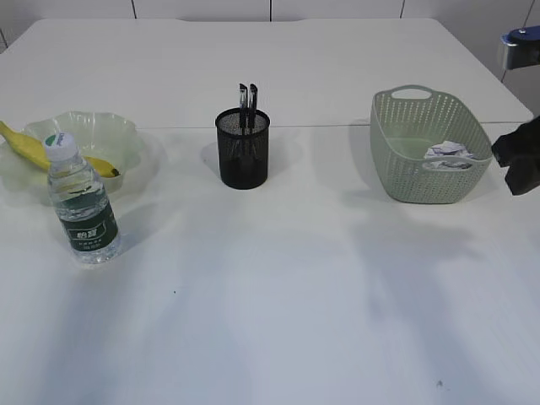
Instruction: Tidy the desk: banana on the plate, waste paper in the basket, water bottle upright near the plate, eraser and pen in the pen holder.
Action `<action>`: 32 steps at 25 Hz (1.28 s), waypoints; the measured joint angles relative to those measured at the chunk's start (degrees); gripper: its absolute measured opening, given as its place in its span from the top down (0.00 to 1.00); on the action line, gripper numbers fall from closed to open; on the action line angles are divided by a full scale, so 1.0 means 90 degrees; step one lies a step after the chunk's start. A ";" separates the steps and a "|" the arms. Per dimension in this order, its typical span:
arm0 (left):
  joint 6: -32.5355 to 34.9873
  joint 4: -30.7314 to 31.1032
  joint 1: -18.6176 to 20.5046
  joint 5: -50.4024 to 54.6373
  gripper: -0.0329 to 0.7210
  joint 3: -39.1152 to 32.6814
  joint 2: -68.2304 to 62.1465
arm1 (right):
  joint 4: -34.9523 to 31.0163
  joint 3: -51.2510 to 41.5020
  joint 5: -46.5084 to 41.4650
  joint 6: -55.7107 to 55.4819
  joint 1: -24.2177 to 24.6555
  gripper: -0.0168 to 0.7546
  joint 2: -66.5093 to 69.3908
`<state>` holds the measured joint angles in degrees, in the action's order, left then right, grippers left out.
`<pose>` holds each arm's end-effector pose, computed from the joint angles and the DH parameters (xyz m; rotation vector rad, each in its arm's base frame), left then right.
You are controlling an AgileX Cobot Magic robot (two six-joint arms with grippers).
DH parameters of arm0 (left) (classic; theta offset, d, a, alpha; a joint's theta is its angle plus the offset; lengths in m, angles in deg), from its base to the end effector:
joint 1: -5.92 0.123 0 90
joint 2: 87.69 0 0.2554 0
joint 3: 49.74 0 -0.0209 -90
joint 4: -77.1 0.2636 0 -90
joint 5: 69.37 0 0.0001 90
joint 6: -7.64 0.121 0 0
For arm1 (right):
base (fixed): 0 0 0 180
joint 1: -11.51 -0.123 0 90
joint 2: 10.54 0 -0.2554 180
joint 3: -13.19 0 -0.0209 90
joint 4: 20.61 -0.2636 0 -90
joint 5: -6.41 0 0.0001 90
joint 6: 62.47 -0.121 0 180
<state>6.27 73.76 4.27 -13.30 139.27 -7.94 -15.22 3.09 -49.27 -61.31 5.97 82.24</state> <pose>0.3744 -0.0166 0.2878 -0.0173 2.5712 -0.0943 0.3177 0.0214 0.2275 -0.2143 2.7546 -0.1012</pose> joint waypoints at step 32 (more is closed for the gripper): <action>-0.0401 0.0221 0.0546 0.0636 0.43 -0.3612 0.4984 | -0.1227 -0.1031 -0.0096 0.0702 0.0265 0.58 -0.1696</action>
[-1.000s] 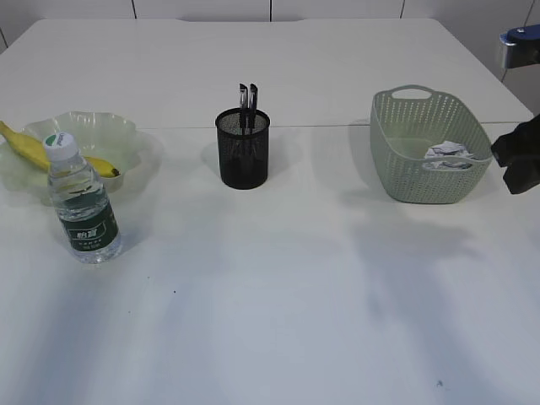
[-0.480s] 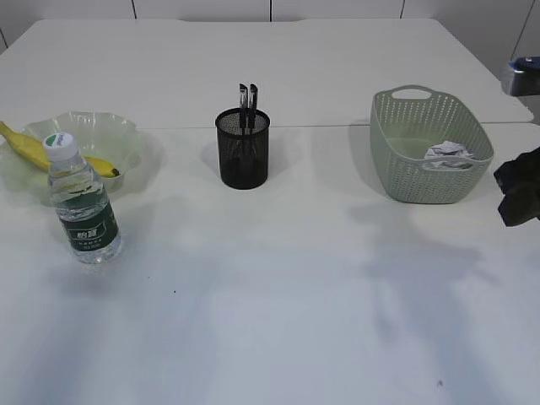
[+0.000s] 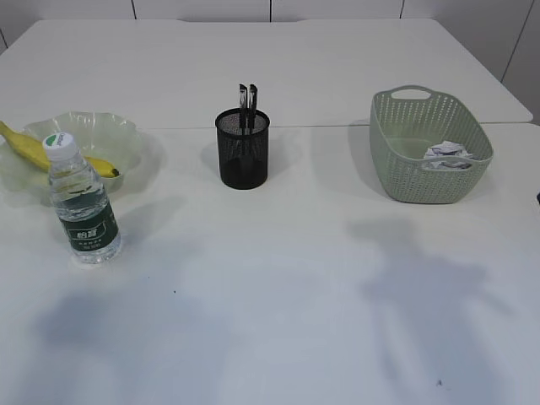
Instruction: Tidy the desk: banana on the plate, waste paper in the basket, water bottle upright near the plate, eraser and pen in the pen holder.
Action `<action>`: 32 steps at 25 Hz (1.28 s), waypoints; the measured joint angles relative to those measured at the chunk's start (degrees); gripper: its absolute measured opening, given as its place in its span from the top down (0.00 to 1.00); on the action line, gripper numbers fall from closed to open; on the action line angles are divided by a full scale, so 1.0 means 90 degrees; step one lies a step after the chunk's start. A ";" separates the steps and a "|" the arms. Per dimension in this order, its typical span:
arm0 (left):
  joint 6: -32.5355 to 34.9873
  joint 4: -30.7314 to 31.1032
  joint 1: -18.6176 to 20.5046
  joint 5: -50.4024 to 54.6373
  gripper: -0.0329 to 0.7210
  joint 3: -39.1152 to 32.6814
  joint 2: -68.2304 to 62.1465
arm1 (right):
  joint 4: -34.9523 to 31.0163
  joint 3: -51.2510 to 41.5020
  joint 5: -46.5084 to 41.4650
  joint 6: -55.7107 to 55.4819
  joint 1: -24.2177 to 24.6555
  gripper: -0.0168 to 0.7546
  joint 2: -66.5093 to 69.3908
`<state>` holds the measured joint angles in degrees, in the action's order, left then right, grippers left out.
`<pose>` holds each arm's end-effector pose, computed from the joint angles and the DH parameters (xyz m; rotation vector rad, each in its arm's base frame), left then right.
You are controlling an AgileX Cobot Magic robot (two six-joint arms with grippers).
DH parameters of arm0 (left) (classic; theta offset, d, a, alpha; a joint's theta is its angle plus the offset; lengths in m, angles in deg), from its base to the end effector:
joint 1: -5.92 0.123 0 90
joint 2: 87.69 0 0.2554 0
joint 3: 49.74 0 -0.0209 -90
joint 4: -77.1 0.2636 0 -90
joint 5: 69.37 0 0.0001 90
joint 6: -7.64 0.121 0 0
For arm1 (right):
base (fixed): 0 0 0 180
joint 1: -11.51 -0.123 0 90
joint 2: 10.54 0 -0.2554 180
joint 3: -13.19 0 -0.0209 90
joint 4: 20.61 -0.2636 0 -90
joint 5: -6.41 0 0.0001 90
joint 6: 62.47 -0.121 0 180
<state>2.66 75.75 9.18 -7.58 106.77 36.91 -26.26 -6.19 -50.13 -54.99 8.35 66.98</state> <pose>0.1860 0.0081 0.3109 -0.1810 2.4488 -0.0435 0.2621 0.0244 0.2537 -0.2013 2.6658 0.1033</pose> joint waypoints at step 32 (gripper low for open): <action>-0.0285 0.0088 0.0000 0.1203 0.46 -0.0609 0.4162 | 0.0628 -0.1101 -0.1767 -0.1141 0.0000 0.58 -0.5147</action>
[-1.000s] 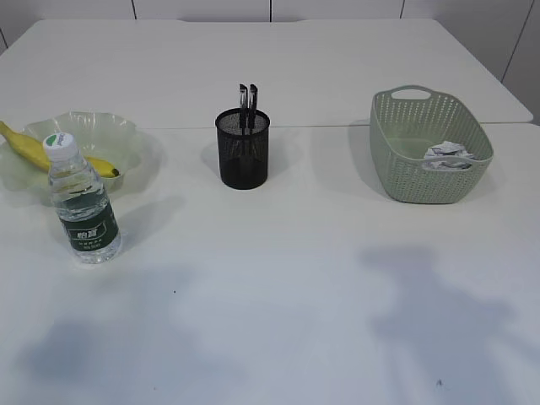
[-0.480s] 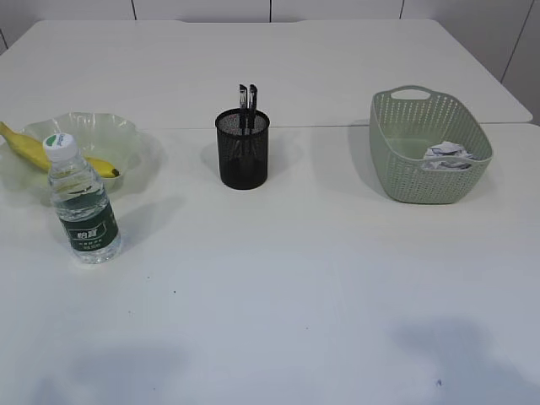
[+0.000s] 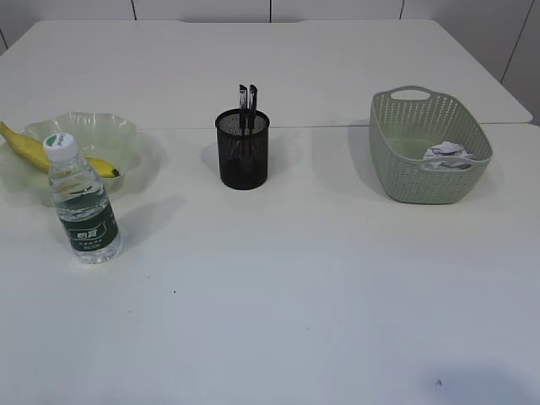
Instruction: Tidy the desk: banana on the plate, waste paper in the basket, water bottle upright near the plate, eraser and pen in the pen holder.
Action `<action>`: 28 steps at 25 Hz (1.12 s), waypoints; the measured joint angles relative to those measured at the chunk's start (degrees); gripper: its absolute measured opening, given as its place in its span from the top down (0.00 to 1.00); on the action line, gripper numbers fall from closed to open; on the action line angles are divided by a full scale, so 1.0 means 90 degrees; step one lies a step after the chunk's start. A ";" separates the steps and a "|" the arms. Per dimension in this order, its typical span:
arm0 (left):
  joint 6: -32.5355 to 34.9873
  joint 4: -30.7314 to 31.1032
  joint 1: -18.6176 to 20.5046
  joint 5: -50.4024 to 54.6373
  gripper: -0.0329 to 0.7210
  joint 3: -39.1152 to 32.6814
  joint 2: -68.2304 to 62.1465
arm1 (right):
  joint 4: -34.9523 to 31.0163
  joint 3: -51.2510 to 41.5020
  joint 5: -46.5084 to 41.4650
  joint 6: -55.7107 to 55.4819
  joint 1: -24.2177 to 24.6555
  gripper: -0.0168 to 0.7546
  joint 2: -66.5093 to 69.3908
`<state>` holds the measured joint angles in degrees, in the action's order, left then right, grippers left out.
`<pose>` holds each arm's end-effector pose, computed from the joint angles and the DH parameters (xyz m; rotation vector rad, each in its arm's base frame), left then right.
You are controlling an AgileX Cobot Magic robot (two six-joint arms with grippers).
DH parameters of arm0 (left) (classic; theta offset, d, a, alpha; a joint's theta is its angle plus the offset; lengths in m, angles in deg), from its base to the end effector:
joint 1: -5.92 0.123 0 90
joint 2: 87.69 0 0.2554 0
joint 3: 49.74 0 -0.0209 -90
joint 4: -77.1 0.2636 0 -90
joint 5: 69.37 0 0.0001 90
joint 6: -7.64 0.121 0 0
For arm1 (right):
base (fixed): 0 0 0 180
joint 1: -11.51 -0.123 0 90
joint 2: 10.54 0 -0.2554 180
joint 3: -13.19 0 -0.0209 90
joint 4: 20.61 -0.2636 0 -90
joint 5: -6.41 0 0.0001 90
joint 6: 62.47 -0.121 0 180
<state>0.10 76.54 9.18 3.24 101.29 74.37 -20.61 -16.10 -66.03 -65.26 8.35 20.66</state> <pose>0.0405 0.0012 0.3373 -0.1937 2.0775 -0.0569 0.0890 0.0049 0.3208 -0.0075 2.3206 0.0525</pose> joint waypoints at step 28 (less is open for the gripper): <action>0.0103 -0.0096 0.0000 0.0000 0.46 -0.1403 0.0986 | -0.0410 -0.0485 -0.0090 -0.0031 0.0000 0.56 -0.2601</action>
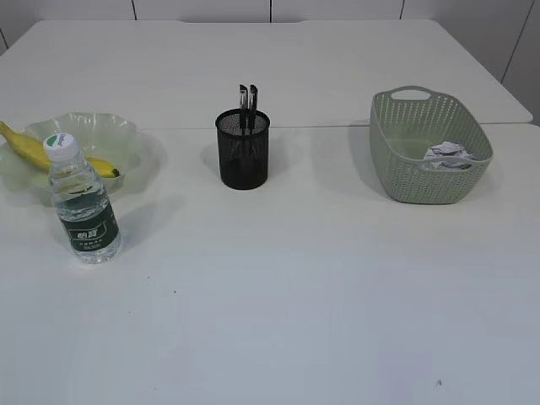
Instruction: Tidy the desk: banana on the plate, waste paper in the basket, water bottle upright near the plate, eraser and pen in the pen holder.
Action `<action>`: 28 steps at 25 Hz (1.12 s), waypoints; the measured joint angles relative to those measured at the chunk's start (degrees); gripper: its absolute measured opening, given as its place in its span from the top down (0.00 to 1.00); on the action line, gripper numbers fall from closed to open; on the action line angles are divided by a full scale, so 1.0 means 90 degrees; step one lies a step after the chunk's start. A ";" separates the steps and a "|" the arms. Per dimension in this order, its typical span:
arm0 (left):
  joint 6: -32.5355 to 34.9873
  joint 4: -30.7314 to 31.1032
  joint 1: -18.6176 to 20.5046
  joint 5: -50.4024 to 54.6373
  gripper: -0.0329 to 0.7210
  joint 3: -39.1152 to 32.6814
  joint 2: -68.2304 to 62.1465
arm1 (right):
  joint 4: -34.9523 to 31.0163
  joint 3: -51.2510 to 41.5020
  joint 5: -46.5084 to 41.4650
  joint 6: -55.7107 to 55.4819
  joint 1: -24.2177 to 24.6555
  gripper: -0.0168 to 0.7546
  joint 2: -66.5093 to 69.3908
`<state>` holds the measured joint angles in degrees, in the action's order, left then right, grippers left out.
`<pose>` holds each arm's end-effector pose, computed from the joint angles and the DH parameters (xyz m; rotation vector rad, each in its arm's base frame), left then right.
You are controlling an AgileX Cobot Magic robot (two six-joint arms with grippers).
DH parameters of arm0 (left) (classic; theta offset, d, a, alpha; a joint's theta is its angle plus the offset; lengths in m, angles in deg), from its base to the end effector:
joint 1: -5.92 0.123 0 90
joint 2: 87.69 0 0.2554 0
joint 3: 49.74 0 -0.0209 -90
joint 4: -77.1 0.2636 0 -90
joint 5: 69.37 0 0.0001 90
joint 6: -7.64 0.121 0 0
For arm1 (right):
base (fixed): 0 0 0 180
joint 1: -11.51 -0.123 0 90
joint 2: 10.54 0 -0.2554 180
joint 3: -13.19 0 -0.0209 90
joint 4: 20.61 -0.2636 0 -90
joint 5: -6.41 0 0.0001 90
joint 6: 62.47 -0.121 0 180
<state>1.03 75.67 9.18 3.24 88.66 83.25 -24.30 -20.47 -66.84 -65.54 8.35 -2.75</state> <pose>0.0396 -0.0006 0.2800 -0.1793 2.1444 -0.0639 0.0151 0.0083 0.3185 -0.0226 2.0032 0.1433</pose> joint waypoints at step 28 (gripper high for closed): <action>0.0233 0.0081 0.0000 -0.0991 0.37 -0.0593 0.0000 | 0.0048 -0.1555 0.0845 0.0523 0.0000 0.49 0.0000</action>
<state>3.13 76.41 9.18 -5.68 83.32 83.25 -23.87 -34.47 -59.23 -60.83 8.35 -2.75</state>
